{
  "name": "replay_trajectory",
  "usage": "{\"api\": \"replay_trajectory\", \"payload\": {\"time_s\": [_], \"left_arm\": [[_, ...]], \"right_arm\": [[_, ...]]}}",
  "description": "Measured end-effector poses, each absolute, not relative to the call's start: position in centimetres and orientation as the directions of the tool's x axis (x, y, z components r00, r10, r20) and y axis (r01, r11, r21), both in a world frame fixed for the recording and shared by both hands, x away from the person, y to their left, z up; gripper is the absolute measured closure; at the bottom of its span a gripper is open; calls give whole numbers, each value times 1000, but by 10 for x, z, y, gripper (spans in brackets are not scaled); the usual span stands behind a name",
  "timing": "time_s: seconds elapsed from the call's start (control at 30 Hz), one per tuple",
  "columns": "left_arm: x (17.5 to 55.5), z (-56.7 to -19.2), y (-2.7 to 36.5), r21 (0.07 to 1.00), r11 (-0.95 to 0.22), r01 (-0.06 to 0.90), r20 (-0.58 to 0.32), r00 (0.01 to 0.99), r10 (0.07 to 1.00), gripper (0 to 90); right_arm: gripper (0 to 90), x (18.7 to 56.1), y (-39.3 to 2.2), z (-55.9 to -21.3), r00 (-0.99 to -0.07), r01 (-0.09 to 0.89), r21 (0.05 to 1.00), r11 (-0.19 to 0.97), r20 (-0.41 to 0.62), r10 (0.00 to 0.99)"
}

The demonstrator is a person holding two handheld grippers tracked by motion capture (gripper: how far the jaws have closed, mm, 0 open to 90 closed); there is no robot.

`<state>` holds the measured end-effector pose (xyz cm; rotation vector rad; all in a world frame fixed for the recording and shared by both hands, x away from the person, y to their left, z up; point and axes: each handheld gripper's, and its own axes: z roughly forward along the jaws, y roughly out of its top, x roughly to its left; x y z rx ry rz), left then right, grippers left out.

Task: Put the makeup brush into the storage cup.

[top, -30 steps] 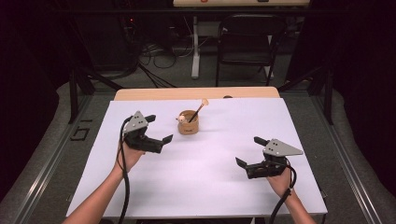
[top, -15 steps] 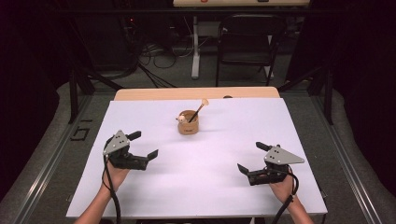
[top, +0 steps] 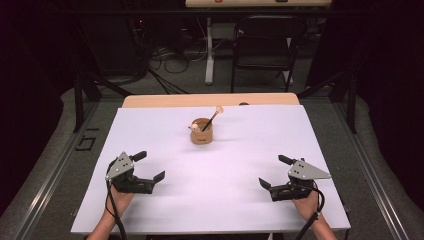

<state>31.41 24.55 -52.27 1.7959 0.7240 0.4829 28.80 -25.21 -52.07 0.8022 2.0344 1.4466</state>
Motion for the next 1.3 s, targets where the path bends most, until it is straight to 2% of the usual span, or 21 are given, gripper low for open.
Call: {"api": "replay_trajectory", "payload": {"time_s": [0.3, 0.6, 0.9, 0.93, 0.97, 1.07, 1.17, 1.2, 1.3], "left_arm": [[301, -541, 249, 941, -213, 264, -44, 718, 695, 0], [294, -550, 252, 945, -190, 267, -64, 719, 692, 0], [290, -551, 253, 952, -220, 212, -7, 735, 678, 0], [288, -550, 254, 942, -245, 230, 9, 711, 703, 0], [290, -553, 254, 951, -217, 221, -17, 735, 678, 1], [288, -550, 254, 943, -243, 228, 6, 718, 696, 1], [284, -550, 254, 940, -234, 249, -13, 711, 703, 1], [285, -552, 255, 949, -208, 239, -38, 738, 674, 1], [282, -552, 255, 950, -209, 234, -32, 735, 677, 1]], "right_arm": [[0, 276, -256, -533, -693, 212, 936, 281, -58, 718], [0, 270, -258, -536, -689, 196, 937, 291, -79, 720], [0, 272, -261, -540, -690, 206, 938, 280, -63, 721], [0, 272, -261, -540, -693, 207, 937, 281, -62, 718], [0, 272, -261, -540, -693, 207, 936, 286, -66, 718], [0, 272, -261, -540, -696, 199, 937, 288, -72, 715], [0, 272, -261, -540, -698, 210, 932, 295, -68, 712], [0, 272, -261, -541, -697, 208, 934, 292, -68, 714], [0, 272, -261, -540, -697, 203, 934, 294, -73, 713]]}}
